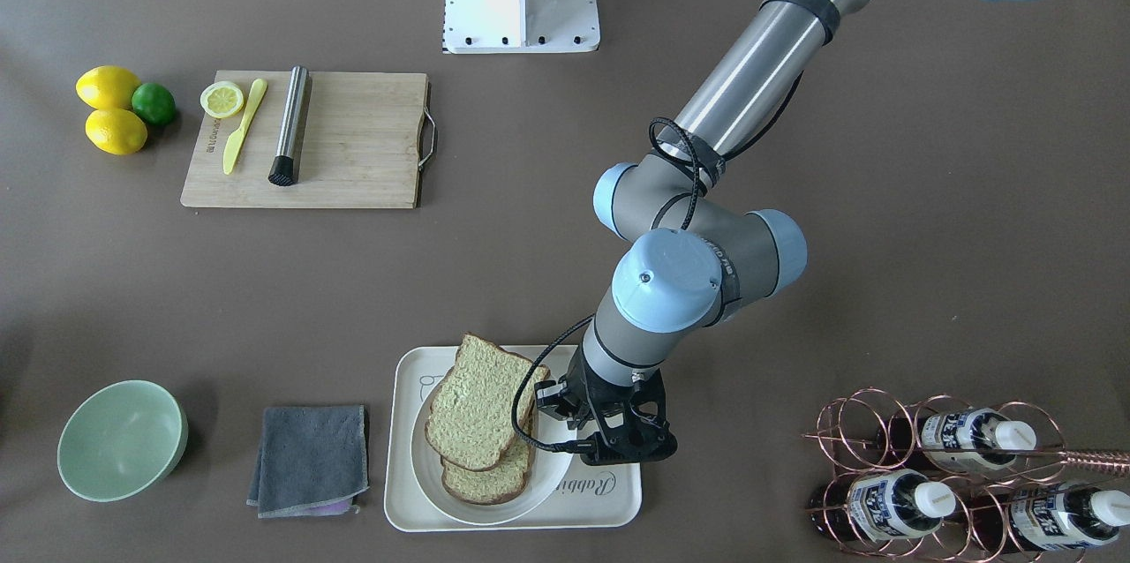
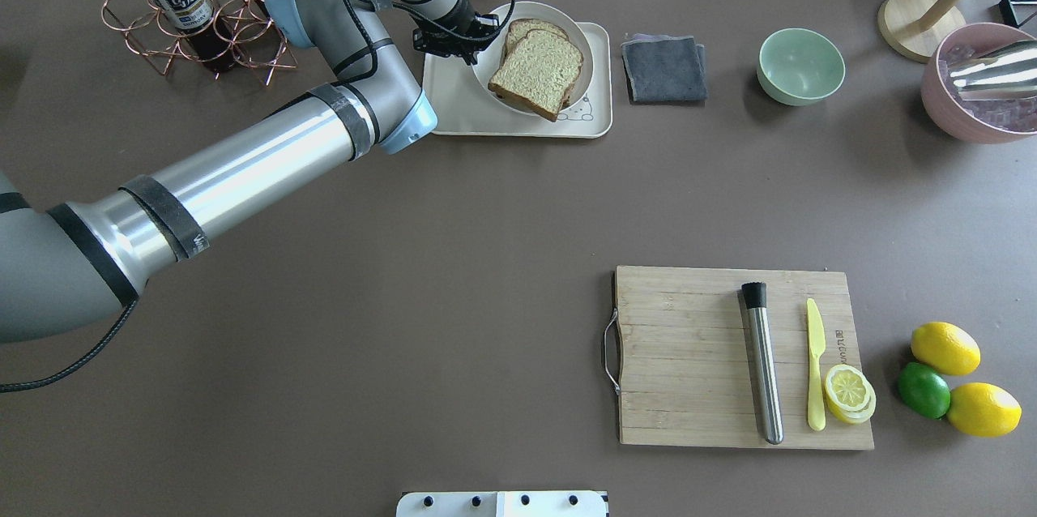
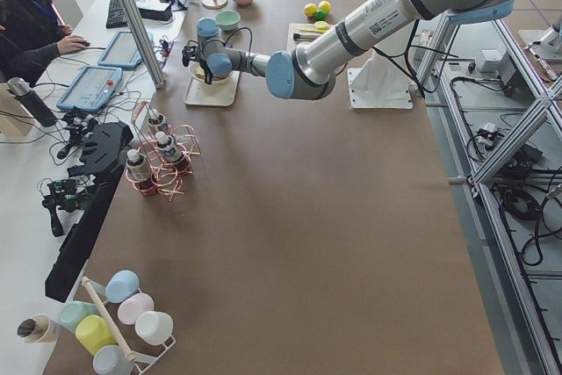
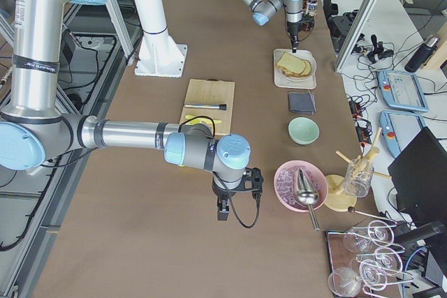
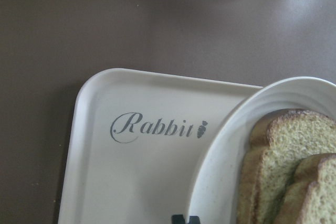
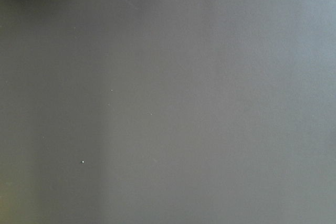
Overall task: Make sandwich and place on tray
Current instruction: 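Carry the plate with the left gripper onto the cream tray, then release the plate and withdraw the left gripper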
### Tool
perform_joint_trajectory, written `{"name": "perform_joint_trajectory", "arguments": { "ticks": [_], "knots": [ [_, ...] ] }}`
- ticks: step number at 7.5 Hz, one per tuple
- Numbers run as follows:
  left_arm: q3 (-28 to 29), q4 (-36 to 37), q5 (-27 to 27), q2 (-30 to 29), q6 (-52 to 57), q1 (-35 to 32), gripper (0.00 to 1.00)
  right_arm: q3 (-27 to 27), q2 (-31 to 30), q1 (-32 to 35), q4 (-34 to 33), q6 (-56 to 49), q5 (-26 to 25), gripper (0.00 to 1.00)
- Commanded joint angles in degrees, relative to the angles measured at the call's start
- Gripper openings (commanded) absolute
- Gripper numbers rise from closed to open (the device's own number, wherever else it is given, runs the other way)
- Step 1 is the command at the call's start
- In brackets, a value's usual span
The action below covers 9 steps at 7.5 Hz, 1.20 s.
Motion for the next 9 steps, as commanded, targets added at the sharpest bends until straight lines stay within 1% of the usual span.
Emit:
{"name": "perform_joint_trajectory", "arguments": {
  "ticks": [1,2,3,4,5,6,8,9],
  "knots": [
    [0.0,0.0,0.2,0.3,0.3,-0.1,0.45,0.0,0.1,-0.1,0.1,0.1,0.0,1.00],
    [-0.1,-0.1,0.1,0.4,1.2,-0.3,0.97,-0.1,0.2,-0.1,0.1,0.1,0.0,1.00],
    [-0.9,-0.1,0.1,1.2,1.2,-0.4,0.98,-0.2,0.2,-0.1,0.1,0.1,0.0,1.00],
    [-3.6,-0.1,0.1,3.0,1.4,-0.6,0.98,-0.3,0.2,-0.1,0.1,0.1,0.0,1.00],
    [-7.9,0.2,-0.4,5.8,1.6,-1.4,0.98,-0.3,0.2,-0.1,0.3,0.1,0.0,1.00],
    [-15.0,0.9,-0.5,10.3,1.6,-1.6,0.98,-1.0,0.1,0.0,1.4,0.2,0.0,1.00],
    [-36.1,9.6,-0.6,22.7,1.7,-0.7,0.98,-1.7,0.0,0.0,1.5,0.0,0.0,1.00],
    [-44.6,12.1,-2.6,28.5,1.7,-0.4,0.98,-2.1,0.0,0.0,1.5,-0.2,0.0,1.00]
  ]
}}
